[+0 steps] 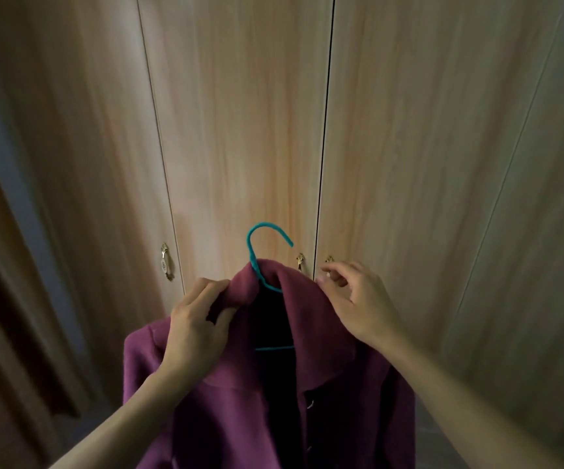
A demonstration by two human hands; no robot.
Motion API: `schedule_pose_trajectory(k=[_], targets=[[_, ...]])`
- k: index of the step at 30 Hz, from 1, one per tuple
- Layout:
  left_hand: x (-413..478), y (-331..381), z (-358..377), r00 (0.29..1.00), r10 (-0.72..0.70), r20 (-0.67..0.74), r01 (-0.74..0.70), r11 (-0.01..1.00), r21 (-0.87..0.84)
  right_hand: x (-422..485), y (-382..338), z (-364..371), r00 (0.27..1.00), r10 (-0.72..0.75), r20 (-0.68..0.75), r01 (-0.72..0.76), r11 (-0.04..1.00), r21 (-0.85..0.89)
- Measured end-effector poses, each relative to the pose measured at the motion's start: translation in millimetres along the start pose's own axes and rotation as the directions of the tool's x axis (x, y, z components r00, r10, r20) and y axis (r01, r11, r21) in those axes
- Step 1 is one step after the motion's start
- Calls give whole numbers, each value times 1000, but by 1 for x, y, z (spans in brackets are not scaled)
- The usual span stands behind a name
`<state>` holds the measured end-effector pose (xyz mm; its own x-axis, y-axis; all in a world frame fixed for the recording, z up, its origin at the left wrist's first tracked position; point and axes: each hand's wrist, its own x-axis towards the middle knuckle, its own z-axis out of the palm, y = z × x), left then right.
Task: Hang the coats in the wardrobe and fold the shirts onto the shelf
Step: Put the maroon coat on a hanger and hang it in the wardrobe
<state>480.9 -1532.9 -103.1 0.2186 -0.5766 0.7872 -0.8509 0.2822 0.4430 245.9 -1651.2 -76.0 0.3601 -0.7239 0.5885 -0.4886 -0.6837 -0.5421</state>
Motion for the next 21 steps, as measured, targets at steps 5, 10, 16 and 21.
schedule_pose_trajectory(k=[5, 10, 16, 21], targets=[[14, -41, 28, 999, -9, 36, 10, 999, -30, 30, 30, 27, 997, 64, 36, -61, 996, -62], [29, -80, 50, 997, 32, 75, -23, 993, -117, 55, 53, 52, 991, 132, 12, -128, 974, -185], [49, -127, 71, 992, 50, 118, -31, 987, -156, 79, 83, 72, 954, 298, -17, -293, 926, -237], [55, -148, 91, 979, 90, 180, -55, 980, -192, 91, 106, 91, 914, 381, 138, -291, 854, -431]])
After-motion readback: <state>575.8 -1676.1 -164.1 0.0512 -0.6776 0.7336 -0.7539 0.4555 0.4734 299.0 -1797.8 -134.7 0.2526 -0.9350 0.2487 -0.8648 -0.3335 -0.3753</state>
